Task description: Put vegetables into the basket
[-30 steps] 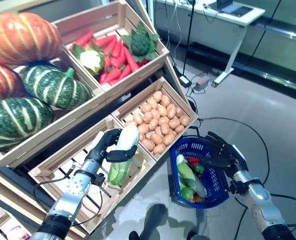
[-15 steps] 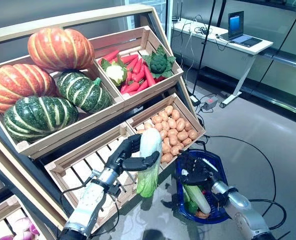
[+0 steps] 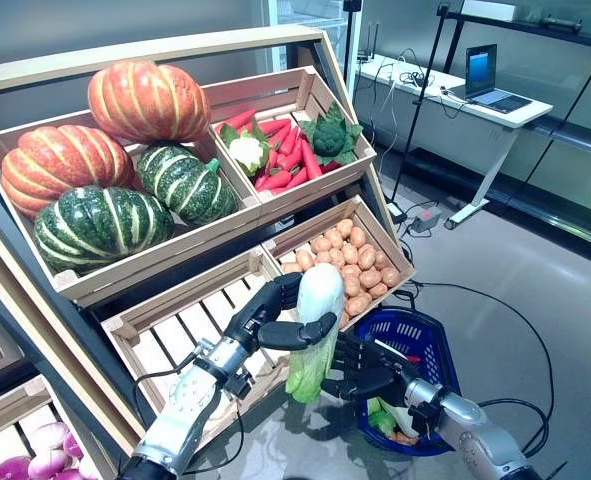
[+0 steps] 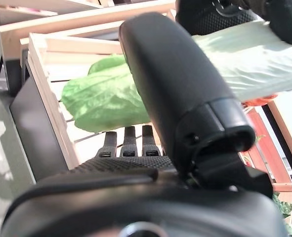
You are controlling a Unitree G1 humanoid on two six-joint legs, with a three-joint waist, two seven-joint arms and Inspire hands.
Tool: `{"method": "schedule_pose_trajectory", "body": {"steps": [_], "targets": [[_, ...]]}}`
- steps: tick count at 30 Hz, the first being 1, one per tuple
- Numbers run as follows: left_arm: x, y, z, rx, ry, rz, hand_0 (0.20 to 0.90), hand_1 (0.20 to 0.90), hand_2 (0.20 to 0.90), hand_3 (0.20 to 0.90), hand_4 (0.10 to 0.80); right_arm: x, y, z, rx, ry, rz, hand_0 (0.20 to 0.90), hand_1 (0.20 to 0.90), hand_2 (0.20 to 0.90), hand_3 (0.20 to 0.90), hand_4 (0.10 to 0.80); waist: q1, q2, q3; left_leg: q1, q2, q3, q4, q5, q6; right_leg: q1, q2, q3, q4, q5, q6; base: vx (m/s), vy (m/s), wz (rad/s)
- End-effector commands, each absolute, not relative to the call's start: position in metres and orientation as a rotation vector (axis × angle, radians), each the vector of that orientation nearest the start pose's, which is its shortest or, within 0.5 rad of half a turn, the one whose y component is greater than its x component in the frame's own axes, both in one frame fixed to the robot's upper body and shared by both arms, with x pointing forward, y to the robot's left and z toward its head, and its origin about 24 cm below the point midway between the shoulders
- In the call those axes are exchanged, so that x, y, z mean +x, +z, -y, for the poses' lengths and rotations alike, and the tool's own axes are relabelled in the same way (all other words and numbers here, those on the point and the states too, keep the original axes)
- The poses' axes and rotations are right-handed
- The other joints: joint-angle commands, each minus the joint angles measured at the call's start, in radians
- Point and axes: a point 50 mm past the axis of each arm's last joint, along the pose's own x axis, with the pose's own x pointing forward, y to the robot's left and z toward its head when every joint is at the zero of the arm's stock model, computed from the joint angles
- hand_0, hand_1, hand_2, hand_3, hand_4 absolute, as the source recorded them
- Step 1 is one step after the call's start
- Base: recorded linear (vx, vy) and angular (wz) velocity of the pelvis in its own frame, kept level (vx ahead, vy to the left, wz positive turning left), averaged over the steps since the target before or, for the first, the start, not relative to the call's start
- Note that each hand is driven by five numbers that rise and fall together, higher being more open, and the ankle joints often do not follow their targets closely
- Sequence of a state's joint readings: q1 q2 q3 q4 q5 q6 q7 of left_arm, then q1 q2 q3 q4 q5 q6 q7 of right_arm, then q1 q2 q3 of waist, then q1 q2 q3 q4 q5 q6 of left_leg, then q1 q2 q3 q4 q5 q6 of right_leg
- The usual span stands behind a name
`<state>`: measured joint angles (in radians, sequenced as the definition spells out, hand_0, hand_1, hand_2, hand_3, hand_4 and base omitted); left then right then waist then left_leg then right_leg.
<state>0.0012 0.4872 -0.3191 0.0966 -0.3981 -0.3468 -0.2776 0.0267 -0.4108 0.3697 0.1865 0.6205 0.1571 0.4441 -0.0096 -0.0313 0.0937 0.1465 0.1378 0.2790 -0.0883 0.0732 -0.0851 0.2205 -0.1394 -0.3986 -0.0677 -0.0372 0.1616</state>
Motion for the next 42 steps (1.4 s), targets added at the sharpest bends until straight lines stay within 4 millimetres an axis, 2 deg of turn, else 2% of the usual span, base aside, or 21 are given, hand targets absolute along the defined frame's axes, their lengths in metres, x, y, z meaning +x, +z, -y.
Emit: {"method": "schedule_pose_trajectory", "body": {"steps": [1, 7, 17, 24, 30, 31, 32, 42], "targets": [[0.26, 0.116, -0.14, -0.001, -0.642, 0.479, 0.3, 0.3, 0.3, 0.3, 0.4, 0.238, 0.019, 0.114, 0.394, 0.845, -0.261, 0.9, 0.9, 0.9, 0.9, 0.8, 0.01, -0.005, -0.024, 0.039, -0.005, 0.024, 0.001, -0.097, 0.01, -0.03, -0.001, 0.022, -0.02, 0.056, -0.043, 0.0, 0.0, 0.0], [0.26, 0.113, -0.13, -0.063, -0.69, 0.468, 0.3, 0.3, 0.3, 0.3, 0.4, 0.248, 0.019, 0.1, 0.515, 0.815, -0.272, 0.9, 0.9, 0.9, 0.9, 0.8, 0.018, -0.006, -0.03, 0.048, -0.003, 0.025, 0.001, -0.099, 0.009, -0.023, -0.001, 0.022, -0.02, 0.055, -0.044, 0.0, 0.0, 0.0], [0.259, 0.11, -0.112, -0.152, -0.782, 0.441, 0.3, 0.3, 0.3, 0.3, 0.4, 0.264, 0.015, 0.082, 0.554, 0.784, -0.322, 0.9, 0.9, 0.9, 0.9, 0.8, 0.037, -0.006, -0.04, 0.054, -0.004, 0.016, 0.001, -0.102, 0.009, -0.014, -0.005, 0.016, -0.02, 0.053, -0.046, 0.0, 0.0, 0.0], [0.256, 0.103, -0.098, -0.224, -0.843, 0.4, 0.3, 0.3, 0.3, 0.3, 0.4, 0.273, 0.019, 0.067, 0.723, 0.808, -0.341, 0.9, 0.9, 0.9, 0.9, 0.8, 0.047, -0.004, -0.045, 0.055, -0.002, 0.008, 0.001, -0.104, 0.008, -0.011, -0.004, 0.012, -0.02, 0.051, -0.047, 0.008, 0.006, 0.04], [0.254, 0.101, -0.095, -0.236, -0.861, 0.386, 0.3, 0.3, 0.3, 0.3, 0.4, 0.276, 0.02, 0.067, 0.743, 0.802, -0.329, 0.9, 0.9, 0.9, 0.9, 0.8, 0.051, -0.003, -0.045, 0.049, 0.0, 0.003, 0.001, -0.102, 0.007, -0.014, -0.002, 0.013, -0.02, 0.051, -0.049, 0.001, 0.003, 0.09], [0.254, 0.099, -0.096, -0.236, -0.86, 0.383, 0.3, 0.3, 0.3, 0.3, 0.4, 0.276, 0.019, 0.069, 0.762, 0.794, -0.326, 0.829, 0.829, 0.829, 0.829, 0.753, 0.051, -0.003, -0.045, 0.05, 0.001, 0.003, 0.001, -0.102, 0.007, -0.013, -0.002, 0.013, -0.02, 0.051, -0.049, 0.0, 0.0, 0.0], [0.254, 0.098, -0.098, -0.238, -0.858, 0.38, 0.3, 0.3, 0.3, 0.3, 0.4, 0.276, 0.019, 0.071, 0.8, 0.785, -0.318, 0.3, 0.3, 0.3, 0.3, 0.4, 0.05, -0.003, -0.046, 0.051, 0.002, 0.005, 0.001, -0.103, 0.007, -0.013, -0.003, 0.013, -0.02, 0.051, -0.048, 0.0, 0.0, 0.0], [0.252, 0.098, -0.097, -0.23, -0.881, 0.362, 0.3, 0.3, 0.3, 0.3, 0.4, 0.276, 0.016, 0.079, 0.85, 0.728, -0.286, 0.3, 0.3, 0.3, 0.3, 0.4, 0.042, 0.001, -0.038, 0.052, 0.003, 0.011, 0.001, -0.104, 0.009, -0.019, -0.003, 0.025, -0.02, 0.055, -0.047, 0.0, 0.0, 0.0]]}}
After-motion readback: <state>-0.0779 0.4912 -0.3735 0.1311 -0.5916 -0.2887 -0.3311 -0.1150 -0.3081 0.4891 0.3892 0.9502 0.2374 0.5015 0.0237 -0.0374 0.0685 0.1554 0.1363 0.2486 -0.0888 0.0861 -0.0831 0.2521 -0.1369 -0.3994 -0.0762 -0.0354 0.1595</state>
